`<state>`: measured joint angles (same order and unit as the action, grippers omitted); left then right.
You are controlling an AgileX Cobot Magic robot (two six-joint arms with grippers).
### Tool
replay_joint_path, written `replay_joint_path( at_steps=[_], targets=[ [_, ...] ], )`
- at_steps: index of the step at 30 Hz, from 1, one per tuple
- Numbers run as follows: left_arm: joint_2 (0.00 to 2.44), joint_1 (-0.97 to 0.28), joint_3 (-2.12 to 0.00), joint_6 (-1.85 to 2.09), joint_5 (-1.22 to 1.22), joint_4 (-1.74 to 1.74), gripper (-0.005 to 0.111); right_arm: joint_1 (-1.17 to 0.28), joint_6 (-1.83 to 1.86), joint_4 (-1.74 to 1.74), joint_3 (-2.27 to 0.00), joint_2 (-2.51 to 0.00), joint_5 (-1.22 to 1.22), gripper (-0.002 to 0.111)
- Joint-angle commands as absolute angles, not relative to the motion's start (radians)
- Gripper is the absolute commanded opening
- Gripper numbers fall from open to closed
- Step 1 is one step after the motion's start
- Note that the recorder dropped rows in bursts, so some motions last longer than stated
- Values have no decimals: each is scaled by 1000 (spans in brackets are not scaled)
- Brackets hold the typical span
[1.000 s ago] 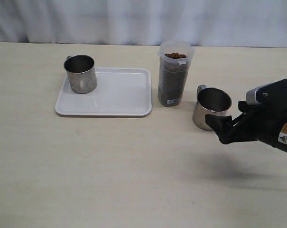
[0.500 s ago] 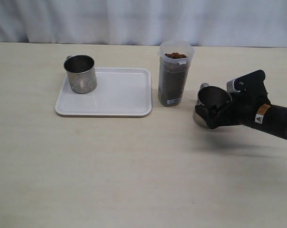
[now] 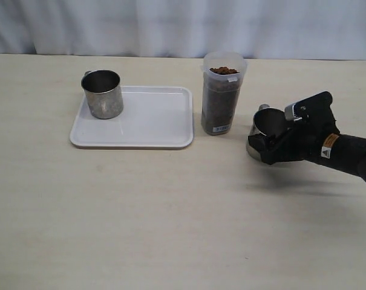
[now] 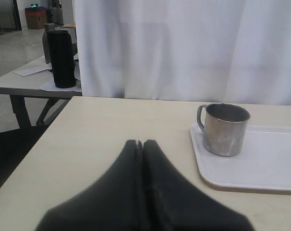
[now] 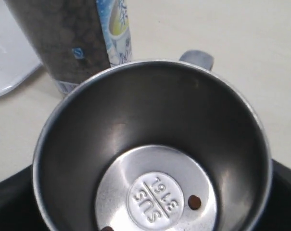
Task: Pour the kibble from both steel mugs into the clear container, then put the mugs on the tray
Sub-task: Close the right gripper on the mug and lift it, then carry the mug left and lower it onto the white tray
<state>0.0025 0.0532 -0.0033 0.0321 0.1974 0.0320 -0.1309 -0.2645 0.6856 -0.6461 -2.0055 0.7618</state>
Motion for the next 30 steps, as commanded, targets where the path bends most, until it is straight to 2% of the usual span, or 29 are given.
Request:
replay_joint_path(
  at_steps=[1, 5, 12, 15, 22, 26, 30],
  targets=[
    [0, 45, 0, 29, 188, 39, 0, -131, -291, 696, -609, -1956, 710, 4],
    [0, 45, 0, 29, 184, 37, 0, -131, -291, 828, -542, -1895, 740, 4],
    [0, 45, 0, 29, 181, 35, 0, -131, -259, 1178, -476, -1876, 999, 4],
    [0, 45, 0, 29, 181, 35, 0, -198, -231, 1091, -480, -1876, 1101, 4],
    [0, 45, 0, 29, 181, 35, 0, -474, -217, 964, -660, -1876, 940, 4],
    [0, 45, 0, 29, 181, 35, 0, -559, -223, 747, -775, -1888, 872, 4],
    [0, 45, 0, 29, 185, 39, 0, -608, -223, 661, -926, -1937, 676, 4]
  ],
)
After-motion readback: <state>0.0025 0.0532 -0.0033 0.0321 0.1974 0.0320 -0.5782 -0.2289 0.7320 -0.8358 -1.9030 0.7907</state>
